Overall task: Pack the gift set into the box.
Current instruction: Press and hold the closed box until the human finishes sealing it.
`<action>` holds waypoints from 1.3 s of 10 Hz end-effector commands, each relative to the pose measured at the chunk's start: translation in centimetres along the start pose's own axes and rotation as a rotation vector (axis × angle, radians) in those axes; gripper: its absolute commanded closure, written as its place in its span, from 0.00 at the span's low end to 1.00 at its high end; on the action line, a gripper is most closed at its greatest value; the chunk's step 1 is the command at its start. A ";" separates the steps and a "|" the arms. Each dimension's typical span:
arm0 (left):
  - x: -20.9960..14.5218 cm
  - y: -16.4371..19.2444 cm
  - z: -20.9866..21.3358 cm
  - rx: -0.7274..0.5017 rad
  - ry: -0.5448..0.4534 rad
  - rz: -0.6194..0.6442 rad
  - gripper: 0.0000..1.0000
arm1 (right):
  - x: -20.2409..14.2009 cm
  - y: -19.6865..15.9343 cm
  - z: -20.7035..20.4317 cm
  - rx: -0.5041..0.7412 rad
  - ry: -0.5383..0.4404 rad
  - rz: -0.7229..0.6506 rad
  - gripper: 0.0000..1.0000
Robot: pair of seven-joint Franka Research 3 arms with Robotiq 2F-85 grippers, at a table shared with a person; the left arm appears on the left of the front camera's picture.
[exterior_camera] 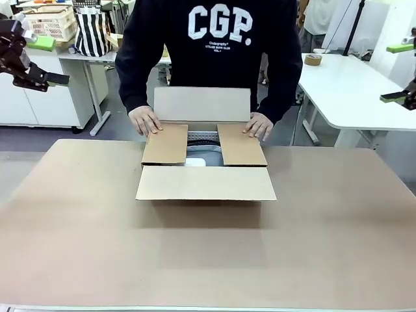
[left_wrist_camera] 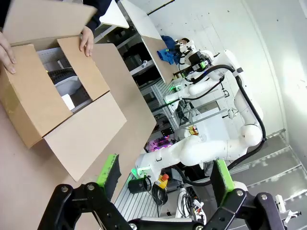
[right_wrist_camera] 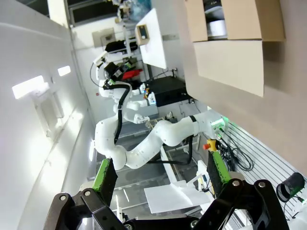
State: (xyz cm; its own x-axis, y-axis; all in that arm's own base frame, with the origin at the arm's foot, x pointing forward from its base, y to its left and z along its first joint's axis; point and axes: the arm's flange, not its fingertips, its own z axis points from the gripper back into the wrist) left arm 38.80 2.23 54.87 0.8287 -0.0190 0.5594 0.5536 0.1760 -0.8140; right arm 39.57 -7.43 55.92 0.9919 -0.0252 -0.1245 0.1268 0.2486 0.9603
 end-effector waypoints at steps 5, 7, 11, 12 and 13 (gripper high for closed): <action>0.0 -0.2 0.0 -0.001 -0.007 0.011 0.00 | -0.1 0.4 0.1 0.005 0.005 -0.018 0.00; 0.0 -0.2 0.0 -0.001 -0.007 0.011 0.00 | -0.1 0.4 0.1 0.005 0.005 -0.018 0.00; 0.0 -0.2 0.0 -0.001 -0.007 0.011 0.00 | -0.1 0.4 0.1 0.005 0.005 -0.018 0.00; 0.0 -0.2 0.0 -0.001 -0.007 0.011 0.00 | -0.1 0.4 0.1 0.005 0.005 -0.018 0.00; 0.0 -0.2 0.0 -0.001 -0.007 0.011 0.00 | -0.1 0.4 0.1 0.005 0.005 -0.018 0.00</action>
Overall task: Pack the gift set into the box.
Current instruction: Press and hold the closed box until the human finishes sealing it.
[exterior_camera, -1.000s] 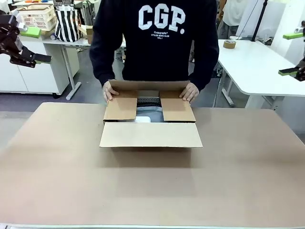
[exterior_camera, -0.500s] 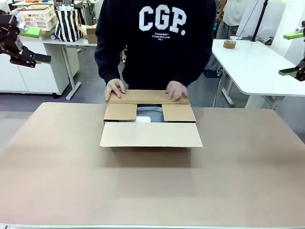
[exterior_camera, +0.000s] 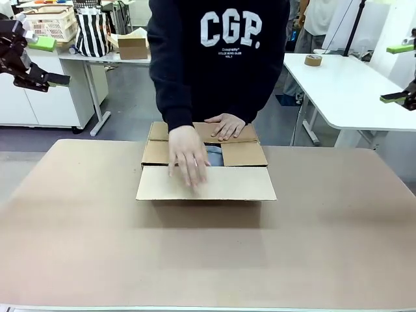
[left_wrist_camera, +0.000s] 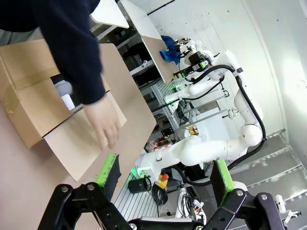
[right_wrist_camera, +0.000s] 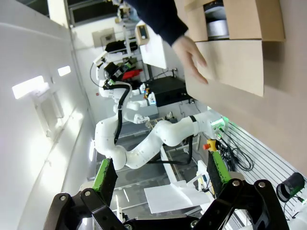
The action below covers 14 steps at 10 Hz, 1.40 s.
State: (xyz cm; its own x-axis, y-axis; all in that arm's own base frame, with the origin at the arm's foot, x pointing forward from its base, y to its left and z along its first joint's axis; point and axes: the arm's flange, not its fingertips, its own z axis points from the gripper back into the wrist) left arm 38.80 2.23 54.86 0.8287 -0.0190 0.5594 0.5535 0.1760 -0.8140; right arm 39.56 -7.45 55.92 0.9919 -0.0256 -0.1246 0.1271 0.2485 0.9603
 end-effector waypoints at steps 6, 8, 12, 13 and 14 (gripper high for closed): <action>0.0 -0.2 0.0 -0.001 -0.007 0.011 0.00 | -0.1 0.4 0.1 0.005 0.005 -0.018 0.00; 0.0 -0.2 0.0 -0.001 -0.007 0.011 0.00 | -0.1 0.4 0.1 0.005 0.005 -0.018 0.00; 0.0 -0.2 0.0 -0.001 -0.007 0.011 0.00 | -0.1 0.4 0.1 0.005 0.005 -0.018 0.00; 0.0 -0.2 0.0 -0.001 -0.007 0.011 0.00 | -0.1 0.4 0.1 0.005 0.005 -0.018 0.00; 0.0 -0.2 0.0 -0.001 -0.007 0.011 0.00 | -0.1 0.4 0.1 0.005 0.005 -0.018 0.00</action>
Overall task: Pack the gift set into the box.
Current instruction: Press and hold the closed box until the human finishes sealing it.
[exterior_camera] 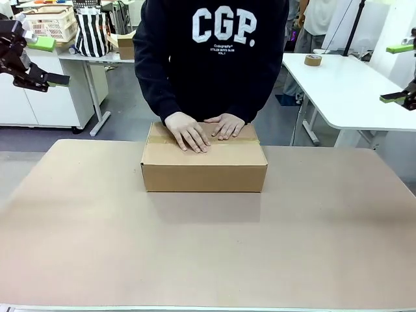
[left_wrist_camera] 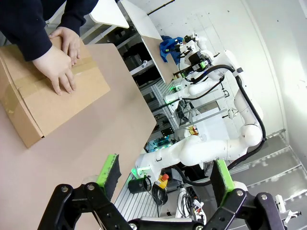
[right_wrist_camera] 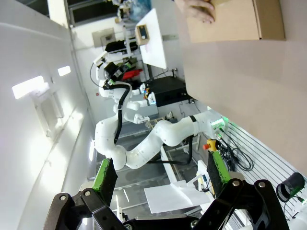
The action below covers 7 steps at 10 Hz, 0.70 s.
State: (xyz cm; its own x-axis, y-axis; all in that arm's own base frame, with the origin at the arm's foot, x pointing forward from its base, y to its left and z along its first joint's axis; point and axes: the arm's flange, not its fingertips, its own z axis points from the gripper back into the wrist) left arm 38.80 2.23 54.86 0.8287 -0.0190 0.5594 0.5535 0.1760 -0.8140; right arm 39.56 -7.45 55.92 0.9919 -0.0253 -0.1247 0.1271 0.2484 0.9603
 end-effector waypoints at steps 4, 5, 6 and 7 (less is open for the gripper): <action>0.0 -0.2 0.0 -0.001 -0.007 0.011 0.00 | -0.1 0.4 0.1 0.005 0.005 -0.018 0.00; 0.0 -0.2 0.0 -0.001 -0.007 0.011 0.00 | -0.1 0.4 0.1 0.005 0.005 -0.018 0.00; 0.0 -0.2 0.0 -0.001 -0.007 0.011 0.00 | -0.1 0.4 0.1 0.005 0.005 -0.018 0.00; 0.0 -0.2 0.0 -0.001 -0.007 0.011 0.00 | -0.1 0.4 0.1 0.005 0.005 -0.018 0.00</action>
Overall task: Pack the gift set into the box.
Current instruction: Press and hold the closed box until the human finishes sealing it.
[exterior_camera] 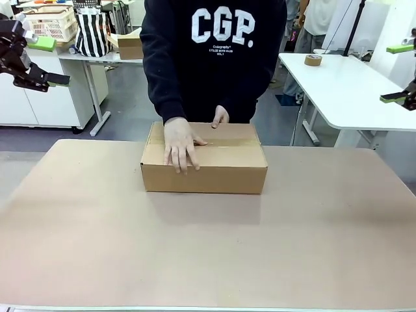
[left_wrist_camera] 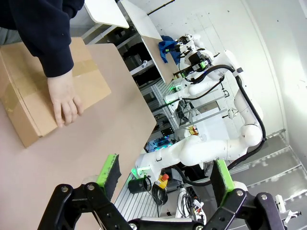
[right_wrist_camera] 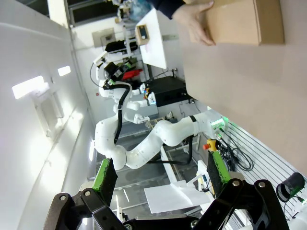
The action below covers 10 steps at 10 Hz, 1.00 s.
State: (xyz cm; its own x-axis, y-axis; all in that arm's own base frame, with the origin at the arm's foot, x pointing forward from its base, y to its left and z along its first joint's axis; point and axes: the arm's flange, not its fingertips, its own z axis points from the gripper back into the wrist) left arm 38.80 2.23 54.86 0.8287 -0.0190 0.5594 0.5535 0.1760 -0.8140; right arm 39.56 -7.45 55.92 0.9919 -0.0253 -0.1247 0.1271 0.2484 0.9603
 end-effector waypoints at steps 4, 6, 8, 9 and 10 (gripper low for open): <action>0.0 -0.2 0.0 -0.001 -0.007 0.011 0.00 | -0.1 0.4 0.1 0.005 0.005 -0.018 0.00; 0.0 -0.2 0.0 -0.001 -0.007 0.011 0.00 | -0.1 0.4 0.1 0.005 0.005 -0.018 0.00; 0.0 -0.2 0.0 -0.001 -0.007 0.011 0.00 | -0.1 0.4 0.1 0.005 0.005 -0.018 0.00; 0.0 -0.2 0.0 -0.001 -0.007 0.011 0.00 | -0.1 0.4 0.1 0.005 0.005 -0.018 0.00; 0.0 -0.2 0.0 -0.001 -0.007 0.011 0.00 | -0.1 0.4 0.1 0.005 0.005 -0.018 0.00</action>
State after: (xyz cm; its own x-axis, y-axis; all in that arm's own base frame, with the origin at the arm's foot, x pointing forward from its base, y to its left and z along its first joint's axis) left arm 38.80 2.23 54.86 0.8287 -0.0190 0.5594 0.5535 0.1760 -0.8140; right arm 39.56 -7.45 55.92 0.9919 -0.0253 -0.1248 0.1271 0.2484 0.9603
